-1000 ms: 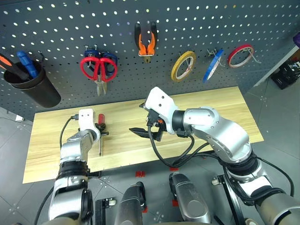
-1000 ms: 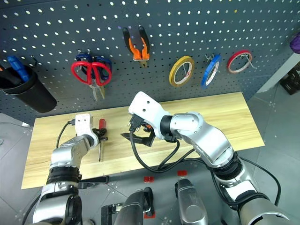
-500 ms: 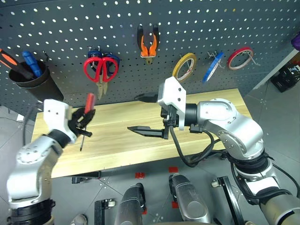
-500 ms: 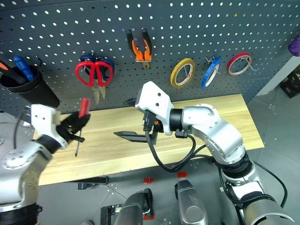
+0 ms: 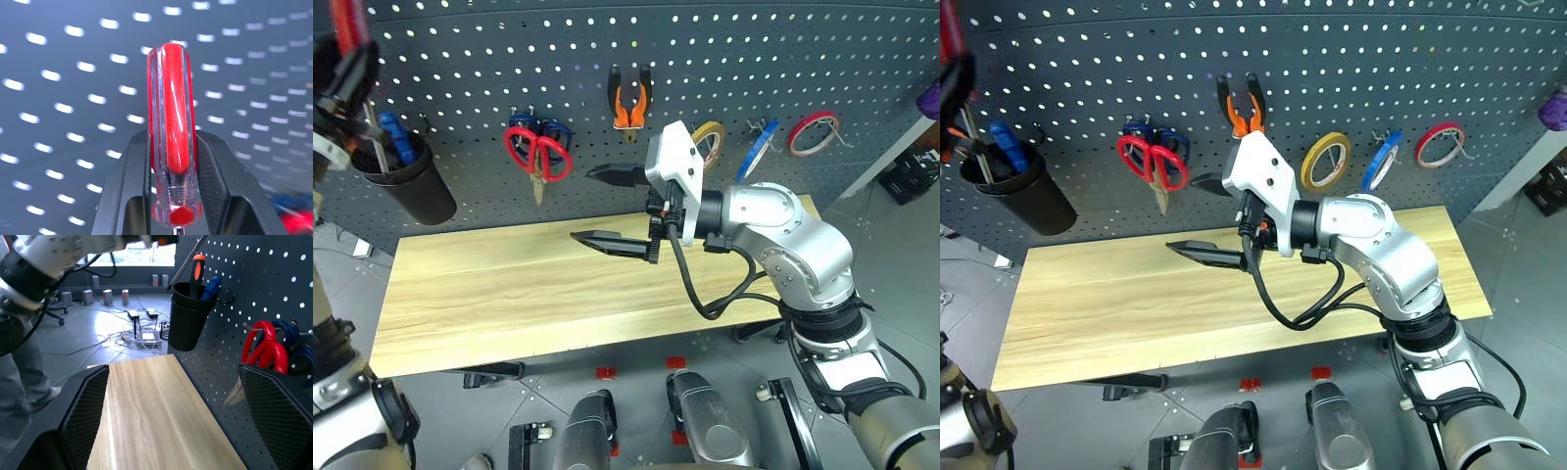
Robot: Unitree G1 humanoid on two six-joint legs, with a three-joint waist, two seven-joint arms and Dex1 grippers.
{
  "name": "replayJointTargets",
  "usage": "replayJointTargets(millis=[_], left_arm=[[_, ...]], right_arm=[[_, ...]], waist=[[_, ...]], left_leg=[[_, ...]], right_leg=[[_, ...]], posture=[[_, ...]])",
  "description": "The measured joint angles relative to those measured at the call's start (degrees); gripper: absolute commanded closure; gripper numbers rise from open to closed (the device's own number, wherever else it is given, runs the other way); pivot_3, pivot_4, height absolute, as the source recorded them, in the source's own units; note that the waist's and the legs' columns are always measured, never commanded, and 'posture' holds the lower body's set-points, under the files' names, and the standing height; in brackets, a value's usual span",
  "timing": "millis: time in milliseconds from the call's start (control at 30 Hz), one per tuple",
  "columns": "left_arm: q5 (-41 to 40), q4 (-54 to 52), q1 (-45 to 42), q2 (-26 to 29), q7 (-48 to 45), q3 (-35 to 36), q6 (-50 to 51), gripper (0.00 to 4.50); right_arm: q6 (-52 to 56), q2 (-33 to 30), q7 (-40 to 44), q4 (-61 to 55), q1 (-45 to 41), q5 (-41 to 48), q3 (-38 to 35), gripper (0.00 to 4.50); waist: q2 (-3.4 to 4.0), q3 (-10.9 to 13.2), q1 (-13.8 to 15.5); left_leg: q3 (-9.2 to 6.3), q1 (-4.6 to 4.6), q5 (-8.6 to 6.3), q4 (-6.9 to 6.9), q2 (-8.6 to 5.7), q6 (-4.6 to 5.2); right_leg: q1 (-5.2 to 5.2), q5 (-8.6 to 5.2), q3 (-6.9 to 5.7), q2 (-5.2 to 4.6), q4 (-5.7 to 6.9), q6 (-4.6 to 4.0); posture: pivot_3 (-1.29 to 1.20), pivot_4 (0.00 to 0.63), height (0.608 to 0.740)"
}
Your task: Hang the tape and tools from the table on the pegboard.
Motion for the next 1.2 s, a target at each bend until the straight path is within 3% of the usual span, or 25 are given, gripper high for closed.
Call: replayJointTargets(millis=[300, 600, 667, 900, 1200], left_arm=[[5.52, 14.68, -5.92, -4.46, 1.89, -5.38, -14.50, 3.57], [6.16, 13.07, -0.20, -6.17, 7.26, -2.60, -18.26, 3.57], [5.85, 12.26, 0.40, -6.46, 8.65, -1.78, -18.27, 2.84], [4.87, 8.02, 1.06, -6.49, 10.41, -0.67, -18.30, 0.97], [3.83, -0.75, 3.29, -7.05, 14.73, -0.38, -12.15, 0.97]], right_arm=[[-0.03, 3.43, -1.95, -0.01, -0.30, -0.80, 1.26, 0.00], [0.04, 3.45, -2.98, -0.17, -0.29, -1.07, 1.76, 0.00], [0.03, 3.42, -2.97, -0.17, -0.29, -1.19, 1.77, 0.00], [0.00, 3.39, -2.96, -0.16, -0.28, -1.32, 1.82, 0.00], [-0.76, 2.79, -4.25, -0.11, 1.80, -3.00, 1.59, 0.00]], waist=[[-0.08, -0.20, -0.67], [-0.12, -0.39, -2.32], [-0.13, -0.40, -2.67], [-0.13, -0.44, -3.00], [-0.21, -0.66, -2.97]], left_leg=[[0.01, 0.00, 0.00, 0.10, -0.03, 0.00], [0.01, -0.01, 0.00, 0.11, -0.04, -0.01], [0.01, 0.00, 0.00, 0.11, -0.04, -0.01], [0.03, 0.00, 0.00, 0.11, -0.04, -0.01], [0.04, 0.00, 0.00, 0.11, -0.04, -0.01]], right_leg=[[-0.06, 0.01, -0.03, -0.06, 0.26, -0.02], [-0.29, 0.02, -0.12, -0.11, 0.68, -0.03], [-0.31, 0.02, -0.16, -0.11, 0.71, -0.03], [-0.31, 0.02, -0.16, -0.11, 0.73, -0.03], [-0.31, 0.02, -0.14, -0.11, 0.75, -0.03]], posture=[[-0.33, 0.203, 0.740], [-0.32, 0.208, 0.740], [-0.31, 0.209, 0.740], [-0.32, 0.207, 0.740], [-0.30, 0.204, 0.740]])
